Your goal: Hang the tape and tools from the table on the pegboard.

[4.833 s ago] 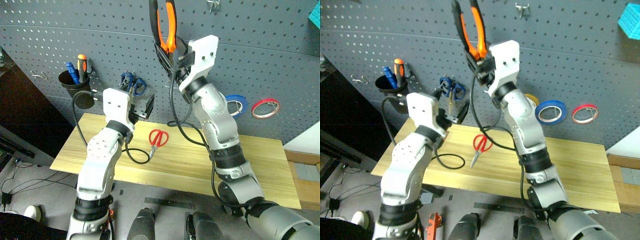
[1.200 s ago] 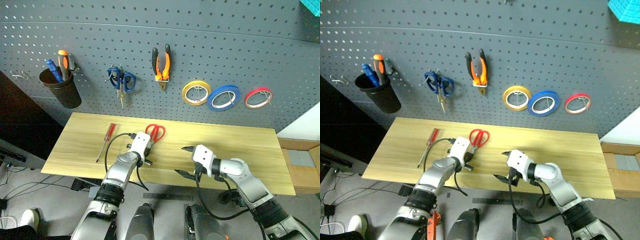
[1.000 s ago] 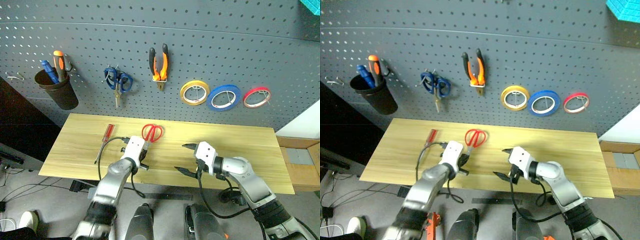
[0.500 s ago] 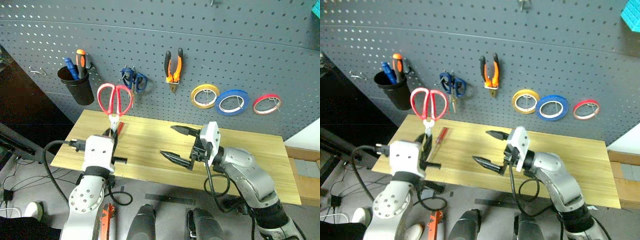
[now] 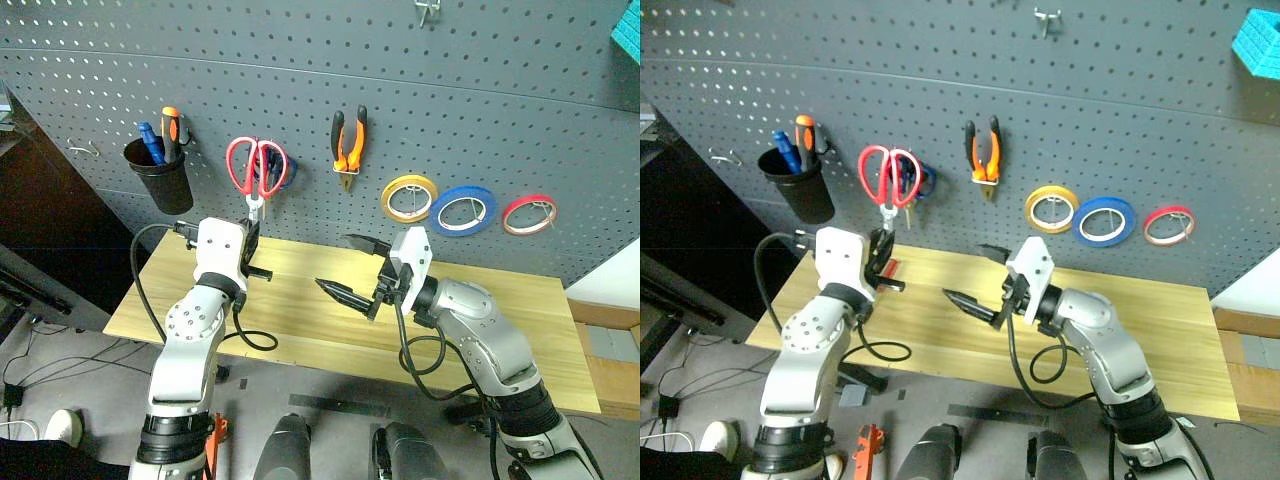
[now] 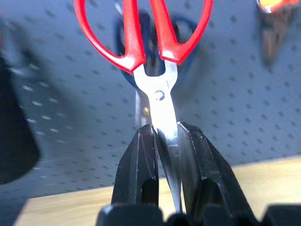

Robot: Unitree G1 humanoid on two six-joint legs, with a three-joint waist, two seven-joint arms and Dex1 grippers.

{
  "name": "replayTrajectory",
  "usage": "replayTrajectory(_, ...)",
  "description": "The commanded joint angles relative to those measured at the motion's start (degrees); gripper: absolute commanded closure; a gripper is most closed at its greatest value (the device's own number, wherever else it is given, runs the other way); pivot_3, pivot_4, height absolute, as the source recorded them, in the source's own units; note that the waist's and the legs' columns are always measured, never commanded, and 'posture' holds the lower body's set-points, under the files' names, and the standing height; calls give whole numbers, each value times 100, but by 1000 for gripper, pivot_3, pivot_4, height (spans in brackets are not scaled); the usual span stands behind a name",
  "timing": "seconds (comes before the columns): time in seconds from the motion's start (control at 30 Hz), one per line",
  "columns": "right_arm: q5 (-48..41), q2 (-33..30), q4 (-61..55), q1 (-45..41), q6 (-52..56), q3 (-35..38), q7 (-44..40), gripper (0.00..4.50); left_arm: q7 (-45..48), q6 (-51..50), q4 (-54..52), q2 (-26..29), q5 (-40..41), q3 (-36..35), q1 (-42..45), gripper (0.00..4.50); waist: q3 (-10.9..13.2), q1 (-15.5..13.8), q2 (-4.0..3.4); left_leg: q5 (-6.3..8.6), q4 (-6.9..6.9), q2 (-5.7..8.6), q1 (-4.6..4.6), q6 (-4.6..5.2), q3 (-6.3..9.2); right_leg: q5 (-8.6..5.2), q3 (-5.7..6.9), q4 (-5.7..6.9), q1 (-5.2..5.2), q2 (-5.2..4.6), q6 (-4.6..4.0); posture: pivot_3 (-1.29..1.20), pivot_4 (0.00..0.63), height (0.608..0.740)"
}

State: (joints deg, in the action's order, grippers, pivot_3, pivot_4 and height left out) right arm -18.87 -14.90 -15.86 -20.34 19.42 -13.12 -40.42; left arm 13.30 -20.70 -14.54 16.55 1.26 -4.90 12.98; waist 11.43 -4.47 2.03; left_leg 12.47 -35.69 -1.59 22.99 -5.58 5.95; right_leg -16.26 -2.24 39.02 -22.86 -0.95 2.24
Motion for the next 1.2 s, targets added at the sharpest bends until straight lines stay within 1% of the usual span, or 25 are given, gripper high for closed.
replayTrajectory(0.03,56,-3,-186,-48,-106,66,100,0,231,149,203,122,129,11,302,4200,0,5,0,0,0,-1,0,0,1,0,2,0,0,0,0,203,123,740)
replayTrajectory(0.3,120,2,-230,-32,-63,41,216,0,293,189,746,179,142,-36,588,4200,0,25,0,0,-1,-1,-2,1,0,0,0,1,2,0,0,181,133,740)
replayTrajectory(0.33,135,1,-229,-26,-63,39,227,0,284,216,790,185,147,-55,624,3850,0,31,0,0,-1,-1,-3,1,0,0,1,2,3,0,0,180,134,740)
replayTrajectory(0.37,141,-3,-235,-17,-64,40,230,0,290,225,804,179,167,-63,643,3403,0,35,0,0,-2,-1,-2,1,0,0,1,2,3,1,0,179,137,740)
replayTrajectory(0.4,149,0,-237,-10,-60,39,233,0,309,233,800,174,184,-52,644,3209,0,39,0,0,-2,-1,-2,1,0,0,1,2,4,0,0,178,137,740)
replayTrajectory(0.47,157,1,-246,6,-57,38,237,0,304,234,772,154,173,-7,589,2541,0,41,0,1,-3,-1,-3,1,1,0,2,1,8,0,0,179,140,740)
replayTrajectory(0.53,176,-10,-265,43,-63,24,241,0,239,171,689,118,109,64,359,1945,0,53,0,1,-3,-1,-6,1,1,0,1,1,11,0,0,178,140,740)
replayTrajectory(0.63,256,-77,-267,159,-70,-57,212,0,121,34,536,8,78,107,-376,947,-1,123,-2,2,-2,0,-16,3,0,0,-1,-1,22,-3,0,177,145,740)
replayTrajectory(0.7,339,-157,-285,263,-41,-172,169,0,-33,-108,531,-82,78,35,-808,947,-1,172,-3,5,-1,0,-19,7,-4,0,-5,-3,23,-4,0,175,152,740)
replayTrajectory(0.77,339,-163,-331,315,16,-287,154,0,-262,-285,542,-210,162,-219,-1064,947,0,175,-3,7,-1,-4,-18,11,-2,-1,-2,-2,21,-2,-2,171,160,740)
replayTrajectory(0.87,546,-36,-252,172,147,-623,252,0,-499,-482,632,-180,258,-629,-1128,947,1,178,-4,7,-2,-7,-19,12,8,-3,7,3,22,2,-3,170,174,740)
replayTrajectory(0.9,644,24,-183,89,166,-745,273,0,-514,-509,724,-103,262,-715,-1070,947,2,183,-5,7,-3,-8,-21,12,9,-3,7,3,24,3,-3,170,174,740)
replayTrajectory(0.97,787,228,-54,-122,317,-968,384,0,-464,-499,1011,202,216,-864,-827,947,9,204,-11,6,-3,-9,-26,12,8,-9,6,3,26,6,8,173,199,740)
replayTrajectory(1.03,956,501,157,-361,554,-1259,512,0,-345,-454,1549,548,264,-1026,-442,947,22,231,-18,1,-4,-11,-31,18,12,-10,7,4,32,12,17,172,214,740)
replayTrajectory(1.1,1162,673,370,-554,758,-1496,609,0,-239,-429,2032,729,383,-1143,-131,947,28,233,-24,0,-4,-11,-43,20,16,-10,11,3,46,13,17,167,226,740)
replayTrajectory(1.13,1242,745,455,-636,814,-1589,636,0,-147,-433,2263,800,440,-1161,10,947,34,234,-31,0,-4,-11,-46,20,16,-11,12,-2,51,13,18,166,234,740)
replayTrajectory(1.2,1270,1089,678,-878,1087,-1629,799,0,150,-343,2963,1021,496,-1138,465,947,84,233,-38,1,-2,-5,-47,19,12,-11,9,-9,55,7,19,167,260,740)
